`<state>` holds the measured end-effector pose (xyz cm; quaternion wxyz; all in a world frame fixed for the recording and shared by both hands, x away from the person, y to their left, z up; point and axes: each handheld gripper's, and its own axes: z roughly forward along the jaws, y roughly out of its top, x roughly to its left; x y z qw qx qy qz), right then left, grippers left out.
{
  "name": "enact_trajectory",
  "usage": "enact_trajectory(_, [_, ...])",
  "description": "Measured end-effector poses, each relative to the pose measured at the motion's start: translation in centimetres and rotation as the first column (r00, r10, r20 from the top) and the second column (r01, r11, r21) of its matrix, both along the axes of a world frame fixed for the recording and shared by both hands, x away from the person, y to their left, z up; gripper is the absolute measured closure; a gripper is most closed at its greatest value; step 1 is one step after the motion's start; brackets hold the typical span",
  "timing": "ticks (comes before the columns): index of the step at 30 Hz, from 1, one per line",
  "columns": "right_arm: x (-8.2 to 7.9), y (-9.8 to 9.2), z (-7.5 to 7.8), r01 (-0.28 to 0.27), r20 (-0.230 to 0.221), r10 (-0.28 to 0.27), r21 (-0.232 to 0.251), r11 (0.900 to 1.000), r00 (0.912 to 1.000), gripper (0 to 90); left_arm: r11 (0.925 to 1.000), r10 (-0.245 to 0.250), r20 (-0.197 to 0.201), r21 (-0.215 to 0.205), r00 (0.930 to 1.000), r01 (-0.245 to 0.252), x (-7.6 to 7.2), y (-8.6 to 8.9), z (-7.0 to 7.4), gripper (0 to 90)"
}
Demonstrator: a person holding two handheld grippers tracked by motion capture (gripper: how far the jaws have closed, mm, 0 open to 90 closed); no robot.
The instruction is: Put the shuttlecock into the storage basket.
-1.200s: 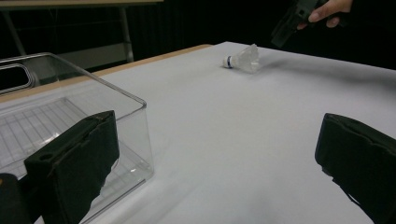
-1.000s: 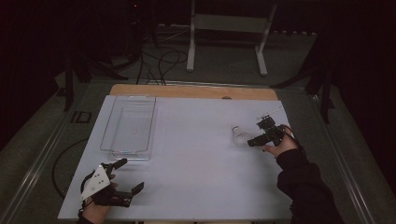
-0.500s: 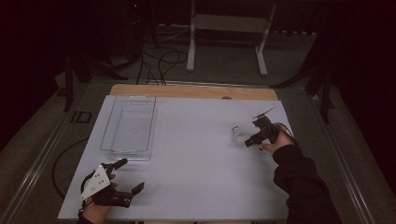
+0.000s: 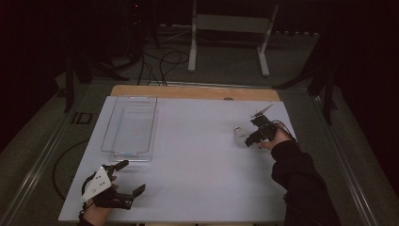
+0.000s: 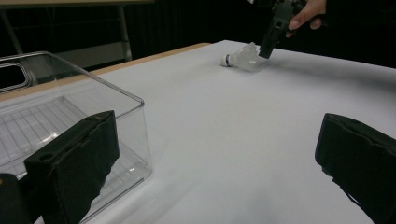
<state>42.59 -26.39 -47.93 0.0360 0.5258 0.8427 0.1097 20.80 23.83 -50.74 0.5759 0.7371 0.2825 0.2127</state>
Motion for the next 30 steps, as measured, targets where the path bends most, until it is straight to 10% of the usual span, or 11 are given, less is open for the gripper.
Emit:
enact_trajectory(19, [1.4,1.3,-0.8,-0.021,-0.002,0.021,-0.027,0.999,0.9998,40.6,1.0,-0.006,-0.003,0.004,1.0,0.006,0.0,0.0,-0.1,0.5])
enact_trajectory(30, [2.3,1.7,-1.3,-0.029,-0.035,0.029,-0.011,1.0,0.999,64.5,1.0,-0.009,-0.005,0.0,0.9999,0.009,0.0,0.0,-0.1,0.5])
